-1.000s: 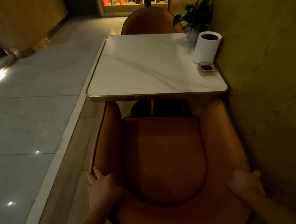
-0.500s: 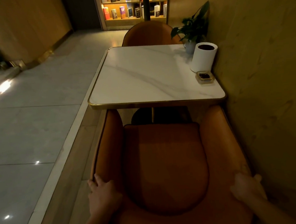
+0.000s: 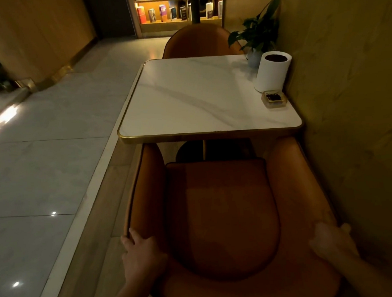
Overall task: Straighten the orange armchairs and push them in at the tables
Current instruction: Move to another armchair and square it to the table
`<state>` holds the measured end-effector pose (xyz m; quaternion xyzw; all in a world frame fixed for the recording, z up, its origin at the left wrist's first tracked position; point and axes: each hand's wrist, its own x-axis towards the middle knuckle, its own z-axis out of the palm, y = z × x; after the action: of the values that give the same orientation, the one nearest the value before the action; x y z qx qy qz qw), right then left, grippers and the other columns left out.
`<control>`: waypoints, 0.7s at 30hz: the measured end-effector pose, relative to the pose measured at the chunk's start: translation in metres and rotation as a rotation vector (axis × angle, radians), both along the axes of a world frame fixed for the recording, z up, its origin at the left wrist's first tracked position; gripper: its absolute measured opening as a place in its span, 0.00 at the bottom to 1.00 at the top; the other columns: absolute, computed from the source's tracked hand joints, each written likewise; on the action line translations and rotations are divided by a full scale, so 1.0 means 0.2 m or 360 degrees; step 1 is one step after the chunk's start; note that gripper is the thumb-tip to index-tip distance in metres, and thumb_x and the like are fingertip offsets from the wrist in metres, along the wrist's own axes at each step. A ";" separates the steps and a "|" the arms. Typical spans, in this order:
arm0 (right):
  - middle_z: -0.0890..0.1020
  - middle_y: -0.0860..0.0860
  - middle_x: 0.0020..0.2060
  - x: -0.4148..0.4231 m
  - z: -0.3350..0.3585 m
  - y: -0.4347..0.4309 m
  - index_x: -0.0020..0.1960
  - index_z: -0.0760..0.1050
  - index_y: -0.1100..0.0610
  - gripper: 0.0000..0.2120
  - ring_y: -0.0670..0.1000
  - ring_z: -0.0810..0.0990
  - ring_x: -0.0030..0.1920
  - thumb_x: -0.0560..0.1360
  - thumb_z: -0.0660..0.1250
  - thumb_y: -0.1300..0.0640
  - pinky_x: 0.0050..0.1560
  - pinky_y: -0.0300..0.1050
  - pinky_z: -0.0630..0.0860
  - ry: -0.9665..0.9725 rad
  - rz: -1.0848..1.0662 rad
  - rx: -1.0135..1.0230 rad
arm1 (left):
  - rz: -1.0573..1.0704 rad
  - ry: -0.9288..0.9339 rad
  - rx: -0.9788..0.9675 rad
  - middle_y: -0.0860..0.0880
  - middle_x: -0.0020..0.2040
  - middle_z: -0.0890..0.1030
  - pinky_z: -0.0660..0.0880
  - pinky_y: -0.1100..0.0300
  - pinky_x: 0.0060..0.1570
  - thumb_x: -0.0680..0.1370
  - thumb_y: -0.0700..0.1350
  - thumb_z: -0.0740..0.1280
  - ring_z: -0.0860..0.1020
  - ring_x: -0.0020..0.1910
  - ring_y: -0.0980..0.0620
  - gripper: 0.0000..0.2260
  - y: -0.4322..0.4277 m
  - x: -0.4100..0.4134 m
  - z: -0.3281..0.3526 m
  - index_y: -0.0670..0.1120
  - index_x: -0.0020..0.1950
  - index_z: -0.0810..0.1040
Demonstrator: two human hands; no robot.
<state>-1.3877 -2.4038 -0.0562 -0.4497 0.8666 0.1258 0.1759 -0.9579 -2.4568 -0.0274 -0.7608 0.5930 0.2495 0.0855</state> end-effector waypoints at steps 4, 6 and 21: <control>0.54 0.50 0.76 0.00 -0.01 -0.01 0.57 0.75 0.50 0.13 0.61 0.64 0.61 0.74 0.62 0.49 0.54 0.52 0.74 0.0017 0.0001 0.0017 | 0.0010 -0.0005 0.0016 0.36 0.80 0.45 0.60 0.36 0.73 0.78 0.50 0.62 0.44 0.78 0.30 0.04 -0.01 -0.01 0.00 0.54 0.48 0.76; 0.53 0.51 0.77 0.01 0.00 -0.01 0.58 0.75 0.50 0.14 0.62 0.63 0.62 0.75 0.63 0.48 0.56 0.54 0.74 0.0023 -0.0001 0.0026 | 0.0026 0.0011 0.0017 0.36 0.80 0.44 0.59 0.35 0.73 0.78 0.49 0.62 0.43 0.78 0.30 0.03 0.00 -0.02 0.01 0.54 0.46 0.74; 0.52 0.51 0.78 0.00 0.00 -0.01 0.62 0.75 0.50 0.16 0.64 0.62 0.64 0.75 0.61 0.51 0.56 0.54 0.70 0.0034 0.0002 0.0074 | -0.0006 -0.0023 -0.0092 0.37 0.81 0.46 0.58 0.34 0.73 0.78 0.53 0.64 0.44 0.78 0.30 0.08 0.00 -0.01 -0.06 0.53 0.54 0.76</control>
<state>-1.3869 -2.4063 -0.0564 -0.4448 0.8650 0.1507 0.1768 -0.9590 -2.4560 -0.0394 -0.7635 0.6008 0.2266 0.0684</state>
